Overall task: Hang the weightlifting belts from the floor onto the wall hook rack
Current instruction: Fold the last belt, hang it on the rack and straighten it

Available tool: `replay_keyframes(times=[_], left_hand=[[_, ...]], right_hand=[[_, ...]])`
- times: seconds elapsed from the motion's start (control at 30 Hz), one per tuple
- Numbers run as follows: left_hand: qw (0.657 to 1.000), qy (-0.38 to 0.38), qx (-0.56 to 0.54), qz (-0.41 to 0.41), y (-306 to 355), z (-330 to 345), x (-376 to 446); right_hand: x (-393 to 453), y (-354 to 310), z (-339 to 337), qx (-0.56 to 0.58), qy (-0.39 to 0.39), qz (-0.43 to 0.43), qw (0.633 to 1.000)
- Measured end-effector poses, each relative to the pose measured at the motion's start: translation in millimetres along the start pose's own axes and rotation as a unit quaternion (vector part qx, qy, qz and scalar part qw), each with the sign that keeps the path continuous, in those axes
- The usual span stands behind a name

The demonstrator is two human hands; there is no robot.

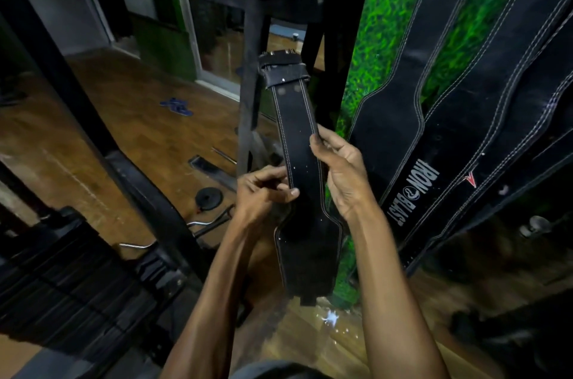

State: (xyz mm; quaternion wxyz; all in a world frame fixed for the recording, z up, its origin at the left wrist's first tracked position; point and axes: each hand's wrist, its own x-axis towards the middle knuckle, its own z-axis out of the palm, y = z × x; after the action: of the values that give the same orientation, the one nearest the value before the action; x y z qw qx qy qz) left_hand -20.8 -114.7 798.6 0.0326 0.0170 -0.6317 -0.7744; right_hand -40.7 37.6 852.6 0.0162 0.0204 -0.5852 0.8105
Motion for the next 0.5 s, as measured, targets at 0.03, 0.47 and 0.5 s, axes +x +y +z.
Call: replay_keyframes(times=[0.03, 0.47, 0.5], left_hand=[[1.0, -0.013, 0.012, -0.006, 0, 0, -2], [0.983, 0.049, 0.029, 0.172, 73, 8, 18], [0.983, 0.052, 0.037, 0.173, 68, 8, 15]], right_hand=[[2, -1, 3, -0.005, 0.013, -0.013, 1.0], [-7, 30, 4, -0.067, 0.066, 0.046, 0.995], [-8, 24, 3, -0.061, 0.062, 0.034, 0.996]])
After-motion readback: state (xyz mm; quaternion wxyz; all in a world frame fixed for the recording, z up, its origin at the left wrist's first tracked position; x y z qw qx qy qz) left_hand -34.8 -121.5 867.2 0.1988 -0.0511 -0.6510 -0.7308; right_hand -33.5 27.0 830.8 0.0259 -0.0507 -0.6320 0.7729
